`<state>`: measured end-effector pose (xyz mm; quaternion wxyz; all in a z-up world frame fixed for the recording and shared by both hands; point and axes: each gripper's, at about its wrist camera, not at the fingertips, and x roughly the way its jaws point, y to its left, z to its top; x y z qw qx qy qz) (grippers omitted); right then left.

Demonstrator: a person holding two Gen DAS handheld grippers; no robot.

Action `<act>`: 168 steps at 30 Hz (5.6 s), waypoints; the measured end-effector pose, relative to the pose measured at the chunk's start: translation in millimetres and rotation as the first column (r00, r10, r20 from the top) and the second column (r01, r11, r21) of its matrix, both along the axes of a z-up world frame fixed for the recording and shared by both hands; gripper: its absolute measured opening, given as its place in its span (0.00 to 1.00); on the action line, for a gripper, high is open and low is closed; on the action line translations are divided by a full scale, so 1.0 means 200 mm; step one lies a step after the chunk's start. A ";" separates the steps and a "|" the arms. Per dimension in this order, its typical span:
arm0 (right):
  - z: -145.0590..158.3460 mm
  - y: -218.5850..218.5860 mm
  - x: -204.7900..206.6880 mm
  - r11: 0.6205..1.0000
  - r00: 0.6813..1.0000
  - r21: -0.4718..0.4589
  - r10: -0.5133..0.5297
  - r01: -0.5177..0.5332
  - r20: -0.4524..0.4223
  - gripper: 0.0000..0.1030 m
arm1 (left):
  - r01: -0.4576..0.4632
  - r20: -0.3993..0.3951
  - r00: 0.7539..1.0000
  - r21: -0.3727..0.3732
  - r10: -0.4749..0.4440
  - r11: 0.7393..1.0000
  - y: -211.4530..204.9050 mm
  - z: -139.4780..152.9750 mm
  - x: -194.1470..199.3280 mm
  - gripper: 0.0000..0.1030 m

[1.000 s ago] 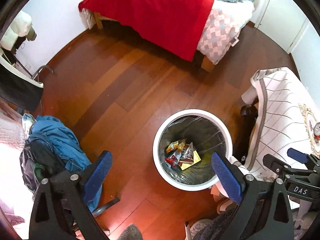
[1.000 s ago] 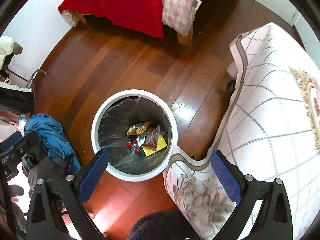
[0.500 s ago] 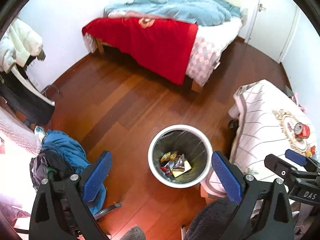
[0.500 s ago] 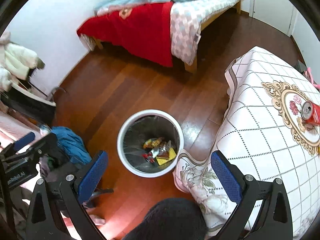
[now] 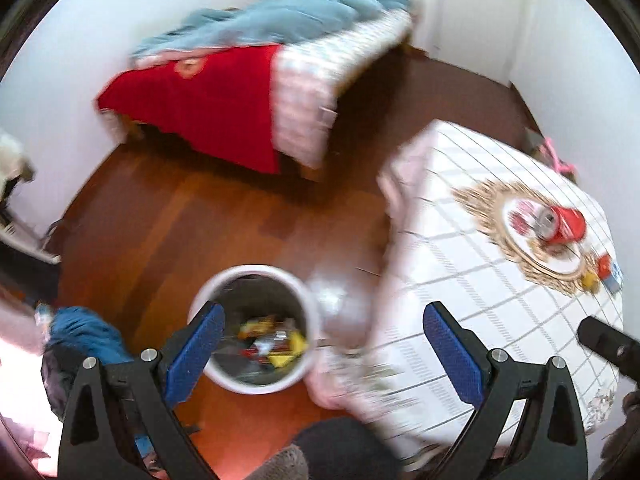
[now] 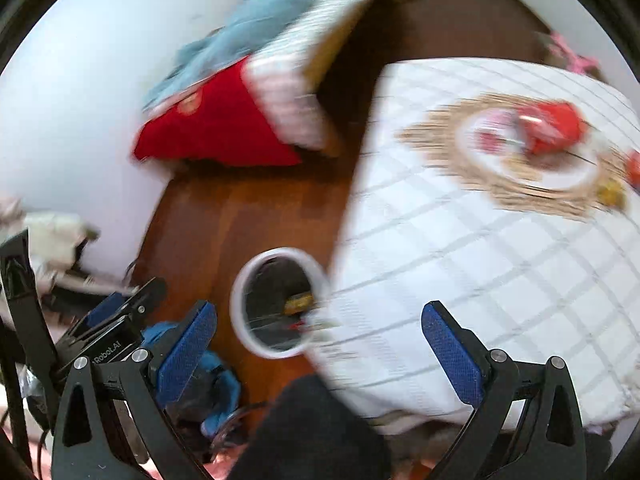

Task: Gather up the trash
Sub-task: 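Move both tools back toward the table, then grasp red can with left tool while right tool grasps DHA Pure Milk carton, then carry can and milk carton over the bin and open both tools, then move both tools back toward the table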

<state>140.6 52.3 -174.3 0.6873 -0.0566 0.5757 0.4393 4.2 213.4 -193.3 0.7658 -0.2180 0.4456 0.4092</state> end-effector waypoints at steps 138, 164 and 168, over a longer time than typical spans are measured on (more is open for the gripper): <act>-1.22 1.50 -0.80 0.857 0.925 -0.347 0.350 -0.380 -0.149 1.00 | -0.264 -0.040 0.960 -0.448 0.275 0.854 0.96 -0.90 -0.91 0.98; -0.56 1.01 -0.89 0.898 0.921 -0.258 0.384 -0.356 0.065 1.00 | -0.261 -0.052 0.965 -0.123 0.256 0.957 0.49 -0.29 -1.06 0.98; -0.35 0.86 -0.87 0.924 0.931 -0.174 0.358 -0.341 0.075 1.00 | -0.243 -0.015 0.970 -0.077 0.243 0.967 0.38 -0.14 -1.05 0.98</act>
